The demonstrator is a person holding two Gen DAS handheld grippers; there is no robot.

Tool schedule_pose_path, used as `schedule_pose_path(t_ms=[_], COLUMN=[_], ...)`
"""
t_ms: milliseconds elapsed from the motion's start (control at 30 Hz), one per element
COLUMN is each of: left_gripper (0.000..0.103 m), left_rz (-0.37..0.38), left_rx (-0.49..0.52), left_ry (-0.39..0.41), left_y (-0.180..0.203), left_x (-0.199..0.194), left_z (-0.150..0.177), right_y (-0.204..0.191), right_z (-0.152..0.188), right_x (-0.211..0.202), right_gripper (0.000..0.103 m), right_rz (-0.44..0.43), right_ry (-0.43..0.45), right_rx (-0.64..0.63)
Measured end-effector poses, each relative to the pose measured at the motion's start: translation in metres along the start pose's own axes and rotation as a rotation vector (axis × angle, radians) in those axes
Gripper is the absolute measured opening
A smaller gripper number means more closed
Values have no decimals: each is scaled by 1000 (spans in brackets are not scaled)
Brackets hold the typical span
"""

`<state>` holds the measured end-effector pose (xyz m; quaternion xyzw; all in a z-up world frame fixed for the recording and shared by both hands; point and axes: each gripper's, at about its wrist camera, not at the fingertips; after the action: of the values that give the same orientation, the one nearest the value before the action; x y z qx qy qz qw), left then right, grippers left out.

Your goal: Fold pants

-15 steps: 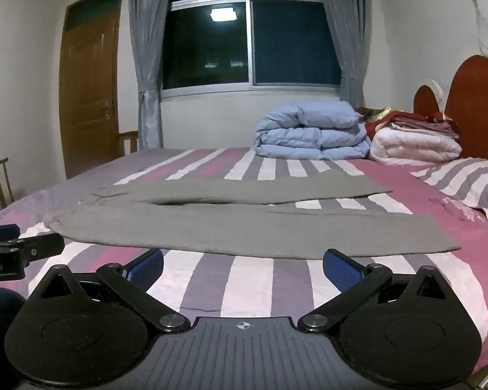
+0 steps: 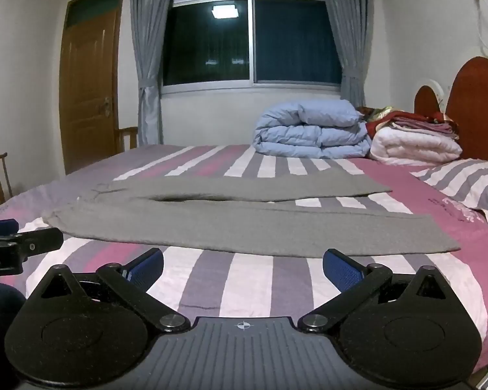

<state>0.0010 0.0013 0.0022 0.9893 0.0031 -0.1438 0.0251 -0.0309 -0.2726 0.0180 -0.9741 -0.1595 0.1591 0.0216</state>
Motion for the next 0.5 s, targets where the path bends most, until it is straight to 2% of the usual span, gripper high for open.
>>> schedule_pose_path(t_ms=[500], left_gripper=[97], left_rz=[0], left_rx=[-1], left_ry=[-1], left_y=[0], left_x=[0], left_z=[1], right_y=[-1], right_z=[1], right_x=[1], right_gripper=[103], right_rz=[0], right_ry=[-6], right_rx=[-6])
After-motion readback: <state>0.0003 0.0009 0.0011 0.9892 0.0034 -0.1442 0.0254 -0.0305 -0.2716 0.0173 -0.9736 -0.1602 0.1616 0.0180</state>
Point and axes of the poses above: each gripper's, at about its wrist camera, not at the fingertips, and x roughly the way its jaws point, y to its right, z to its underside, and after that the axes turned 1 degree about y, right-handed
